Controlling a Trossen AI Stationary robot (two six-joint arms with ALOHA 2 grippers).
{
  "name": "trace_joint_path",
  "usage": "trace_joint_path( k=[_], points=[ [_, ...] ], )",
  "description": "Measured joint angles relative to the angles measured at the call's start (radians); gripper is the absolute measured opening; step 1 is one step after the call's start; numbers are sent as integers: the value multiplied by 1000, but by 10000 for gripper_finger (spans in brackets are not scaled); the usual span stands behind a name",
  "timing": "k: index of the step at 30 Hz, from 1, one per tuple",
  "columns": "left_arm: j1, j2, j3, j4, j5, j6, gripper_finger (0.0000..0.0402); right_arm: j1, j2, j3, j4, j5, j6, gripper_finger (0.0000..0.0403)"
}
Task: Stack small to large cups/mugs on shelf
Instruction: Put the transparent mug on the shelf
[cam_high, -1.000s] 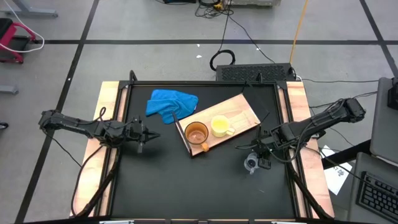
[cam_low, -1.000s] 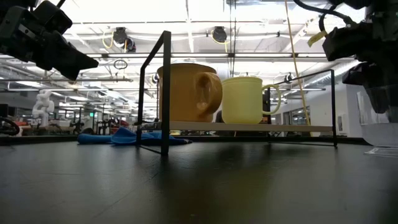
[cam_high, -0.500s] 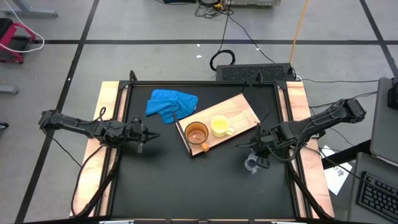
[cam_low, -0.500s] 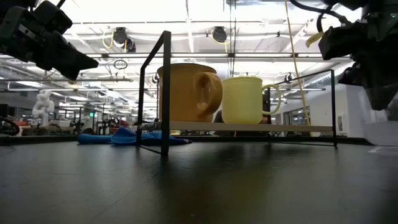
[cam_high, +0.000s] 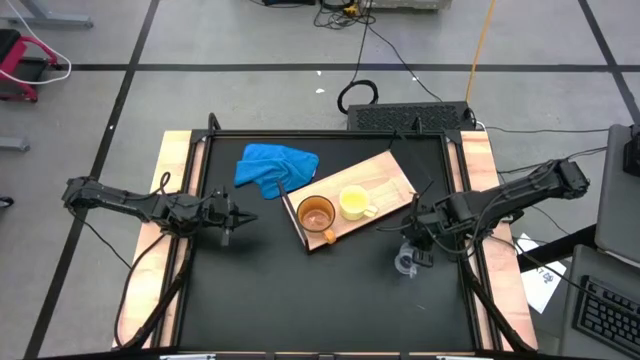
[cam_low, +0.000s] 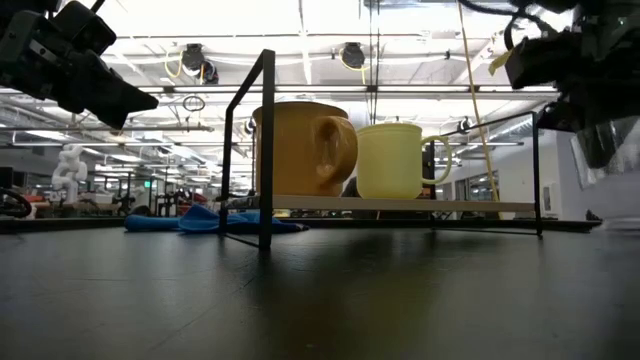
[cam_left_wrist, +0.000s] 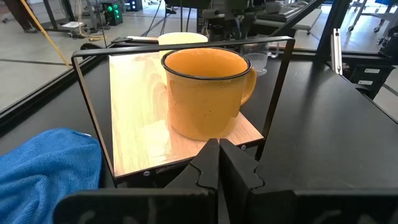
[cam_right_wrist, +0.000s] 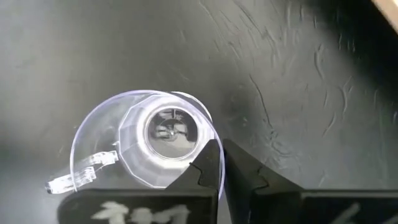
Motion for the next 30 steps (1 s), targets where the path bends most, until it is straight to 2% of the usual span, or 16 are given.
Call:
trace_joint_path(
  k=[10, 16, 22, 30],
  points=[
    [0, 0, 0, 0, 0, -8, 15, 0, -26, 77, -17, 4, -82, 1],
    [0, 0, 0, 0, 0, -8, 15, 8, -115, 75, -11, 80, -85, 1],
    [0, 0, 0, 0, 0, -6, 15, 8, -231, 14, 65, 109, -75, 0],
    [0, 0, 0, -2, 0, -3, 15, 8, -325, -130, 147, 109, -37, 0]
  ],
)
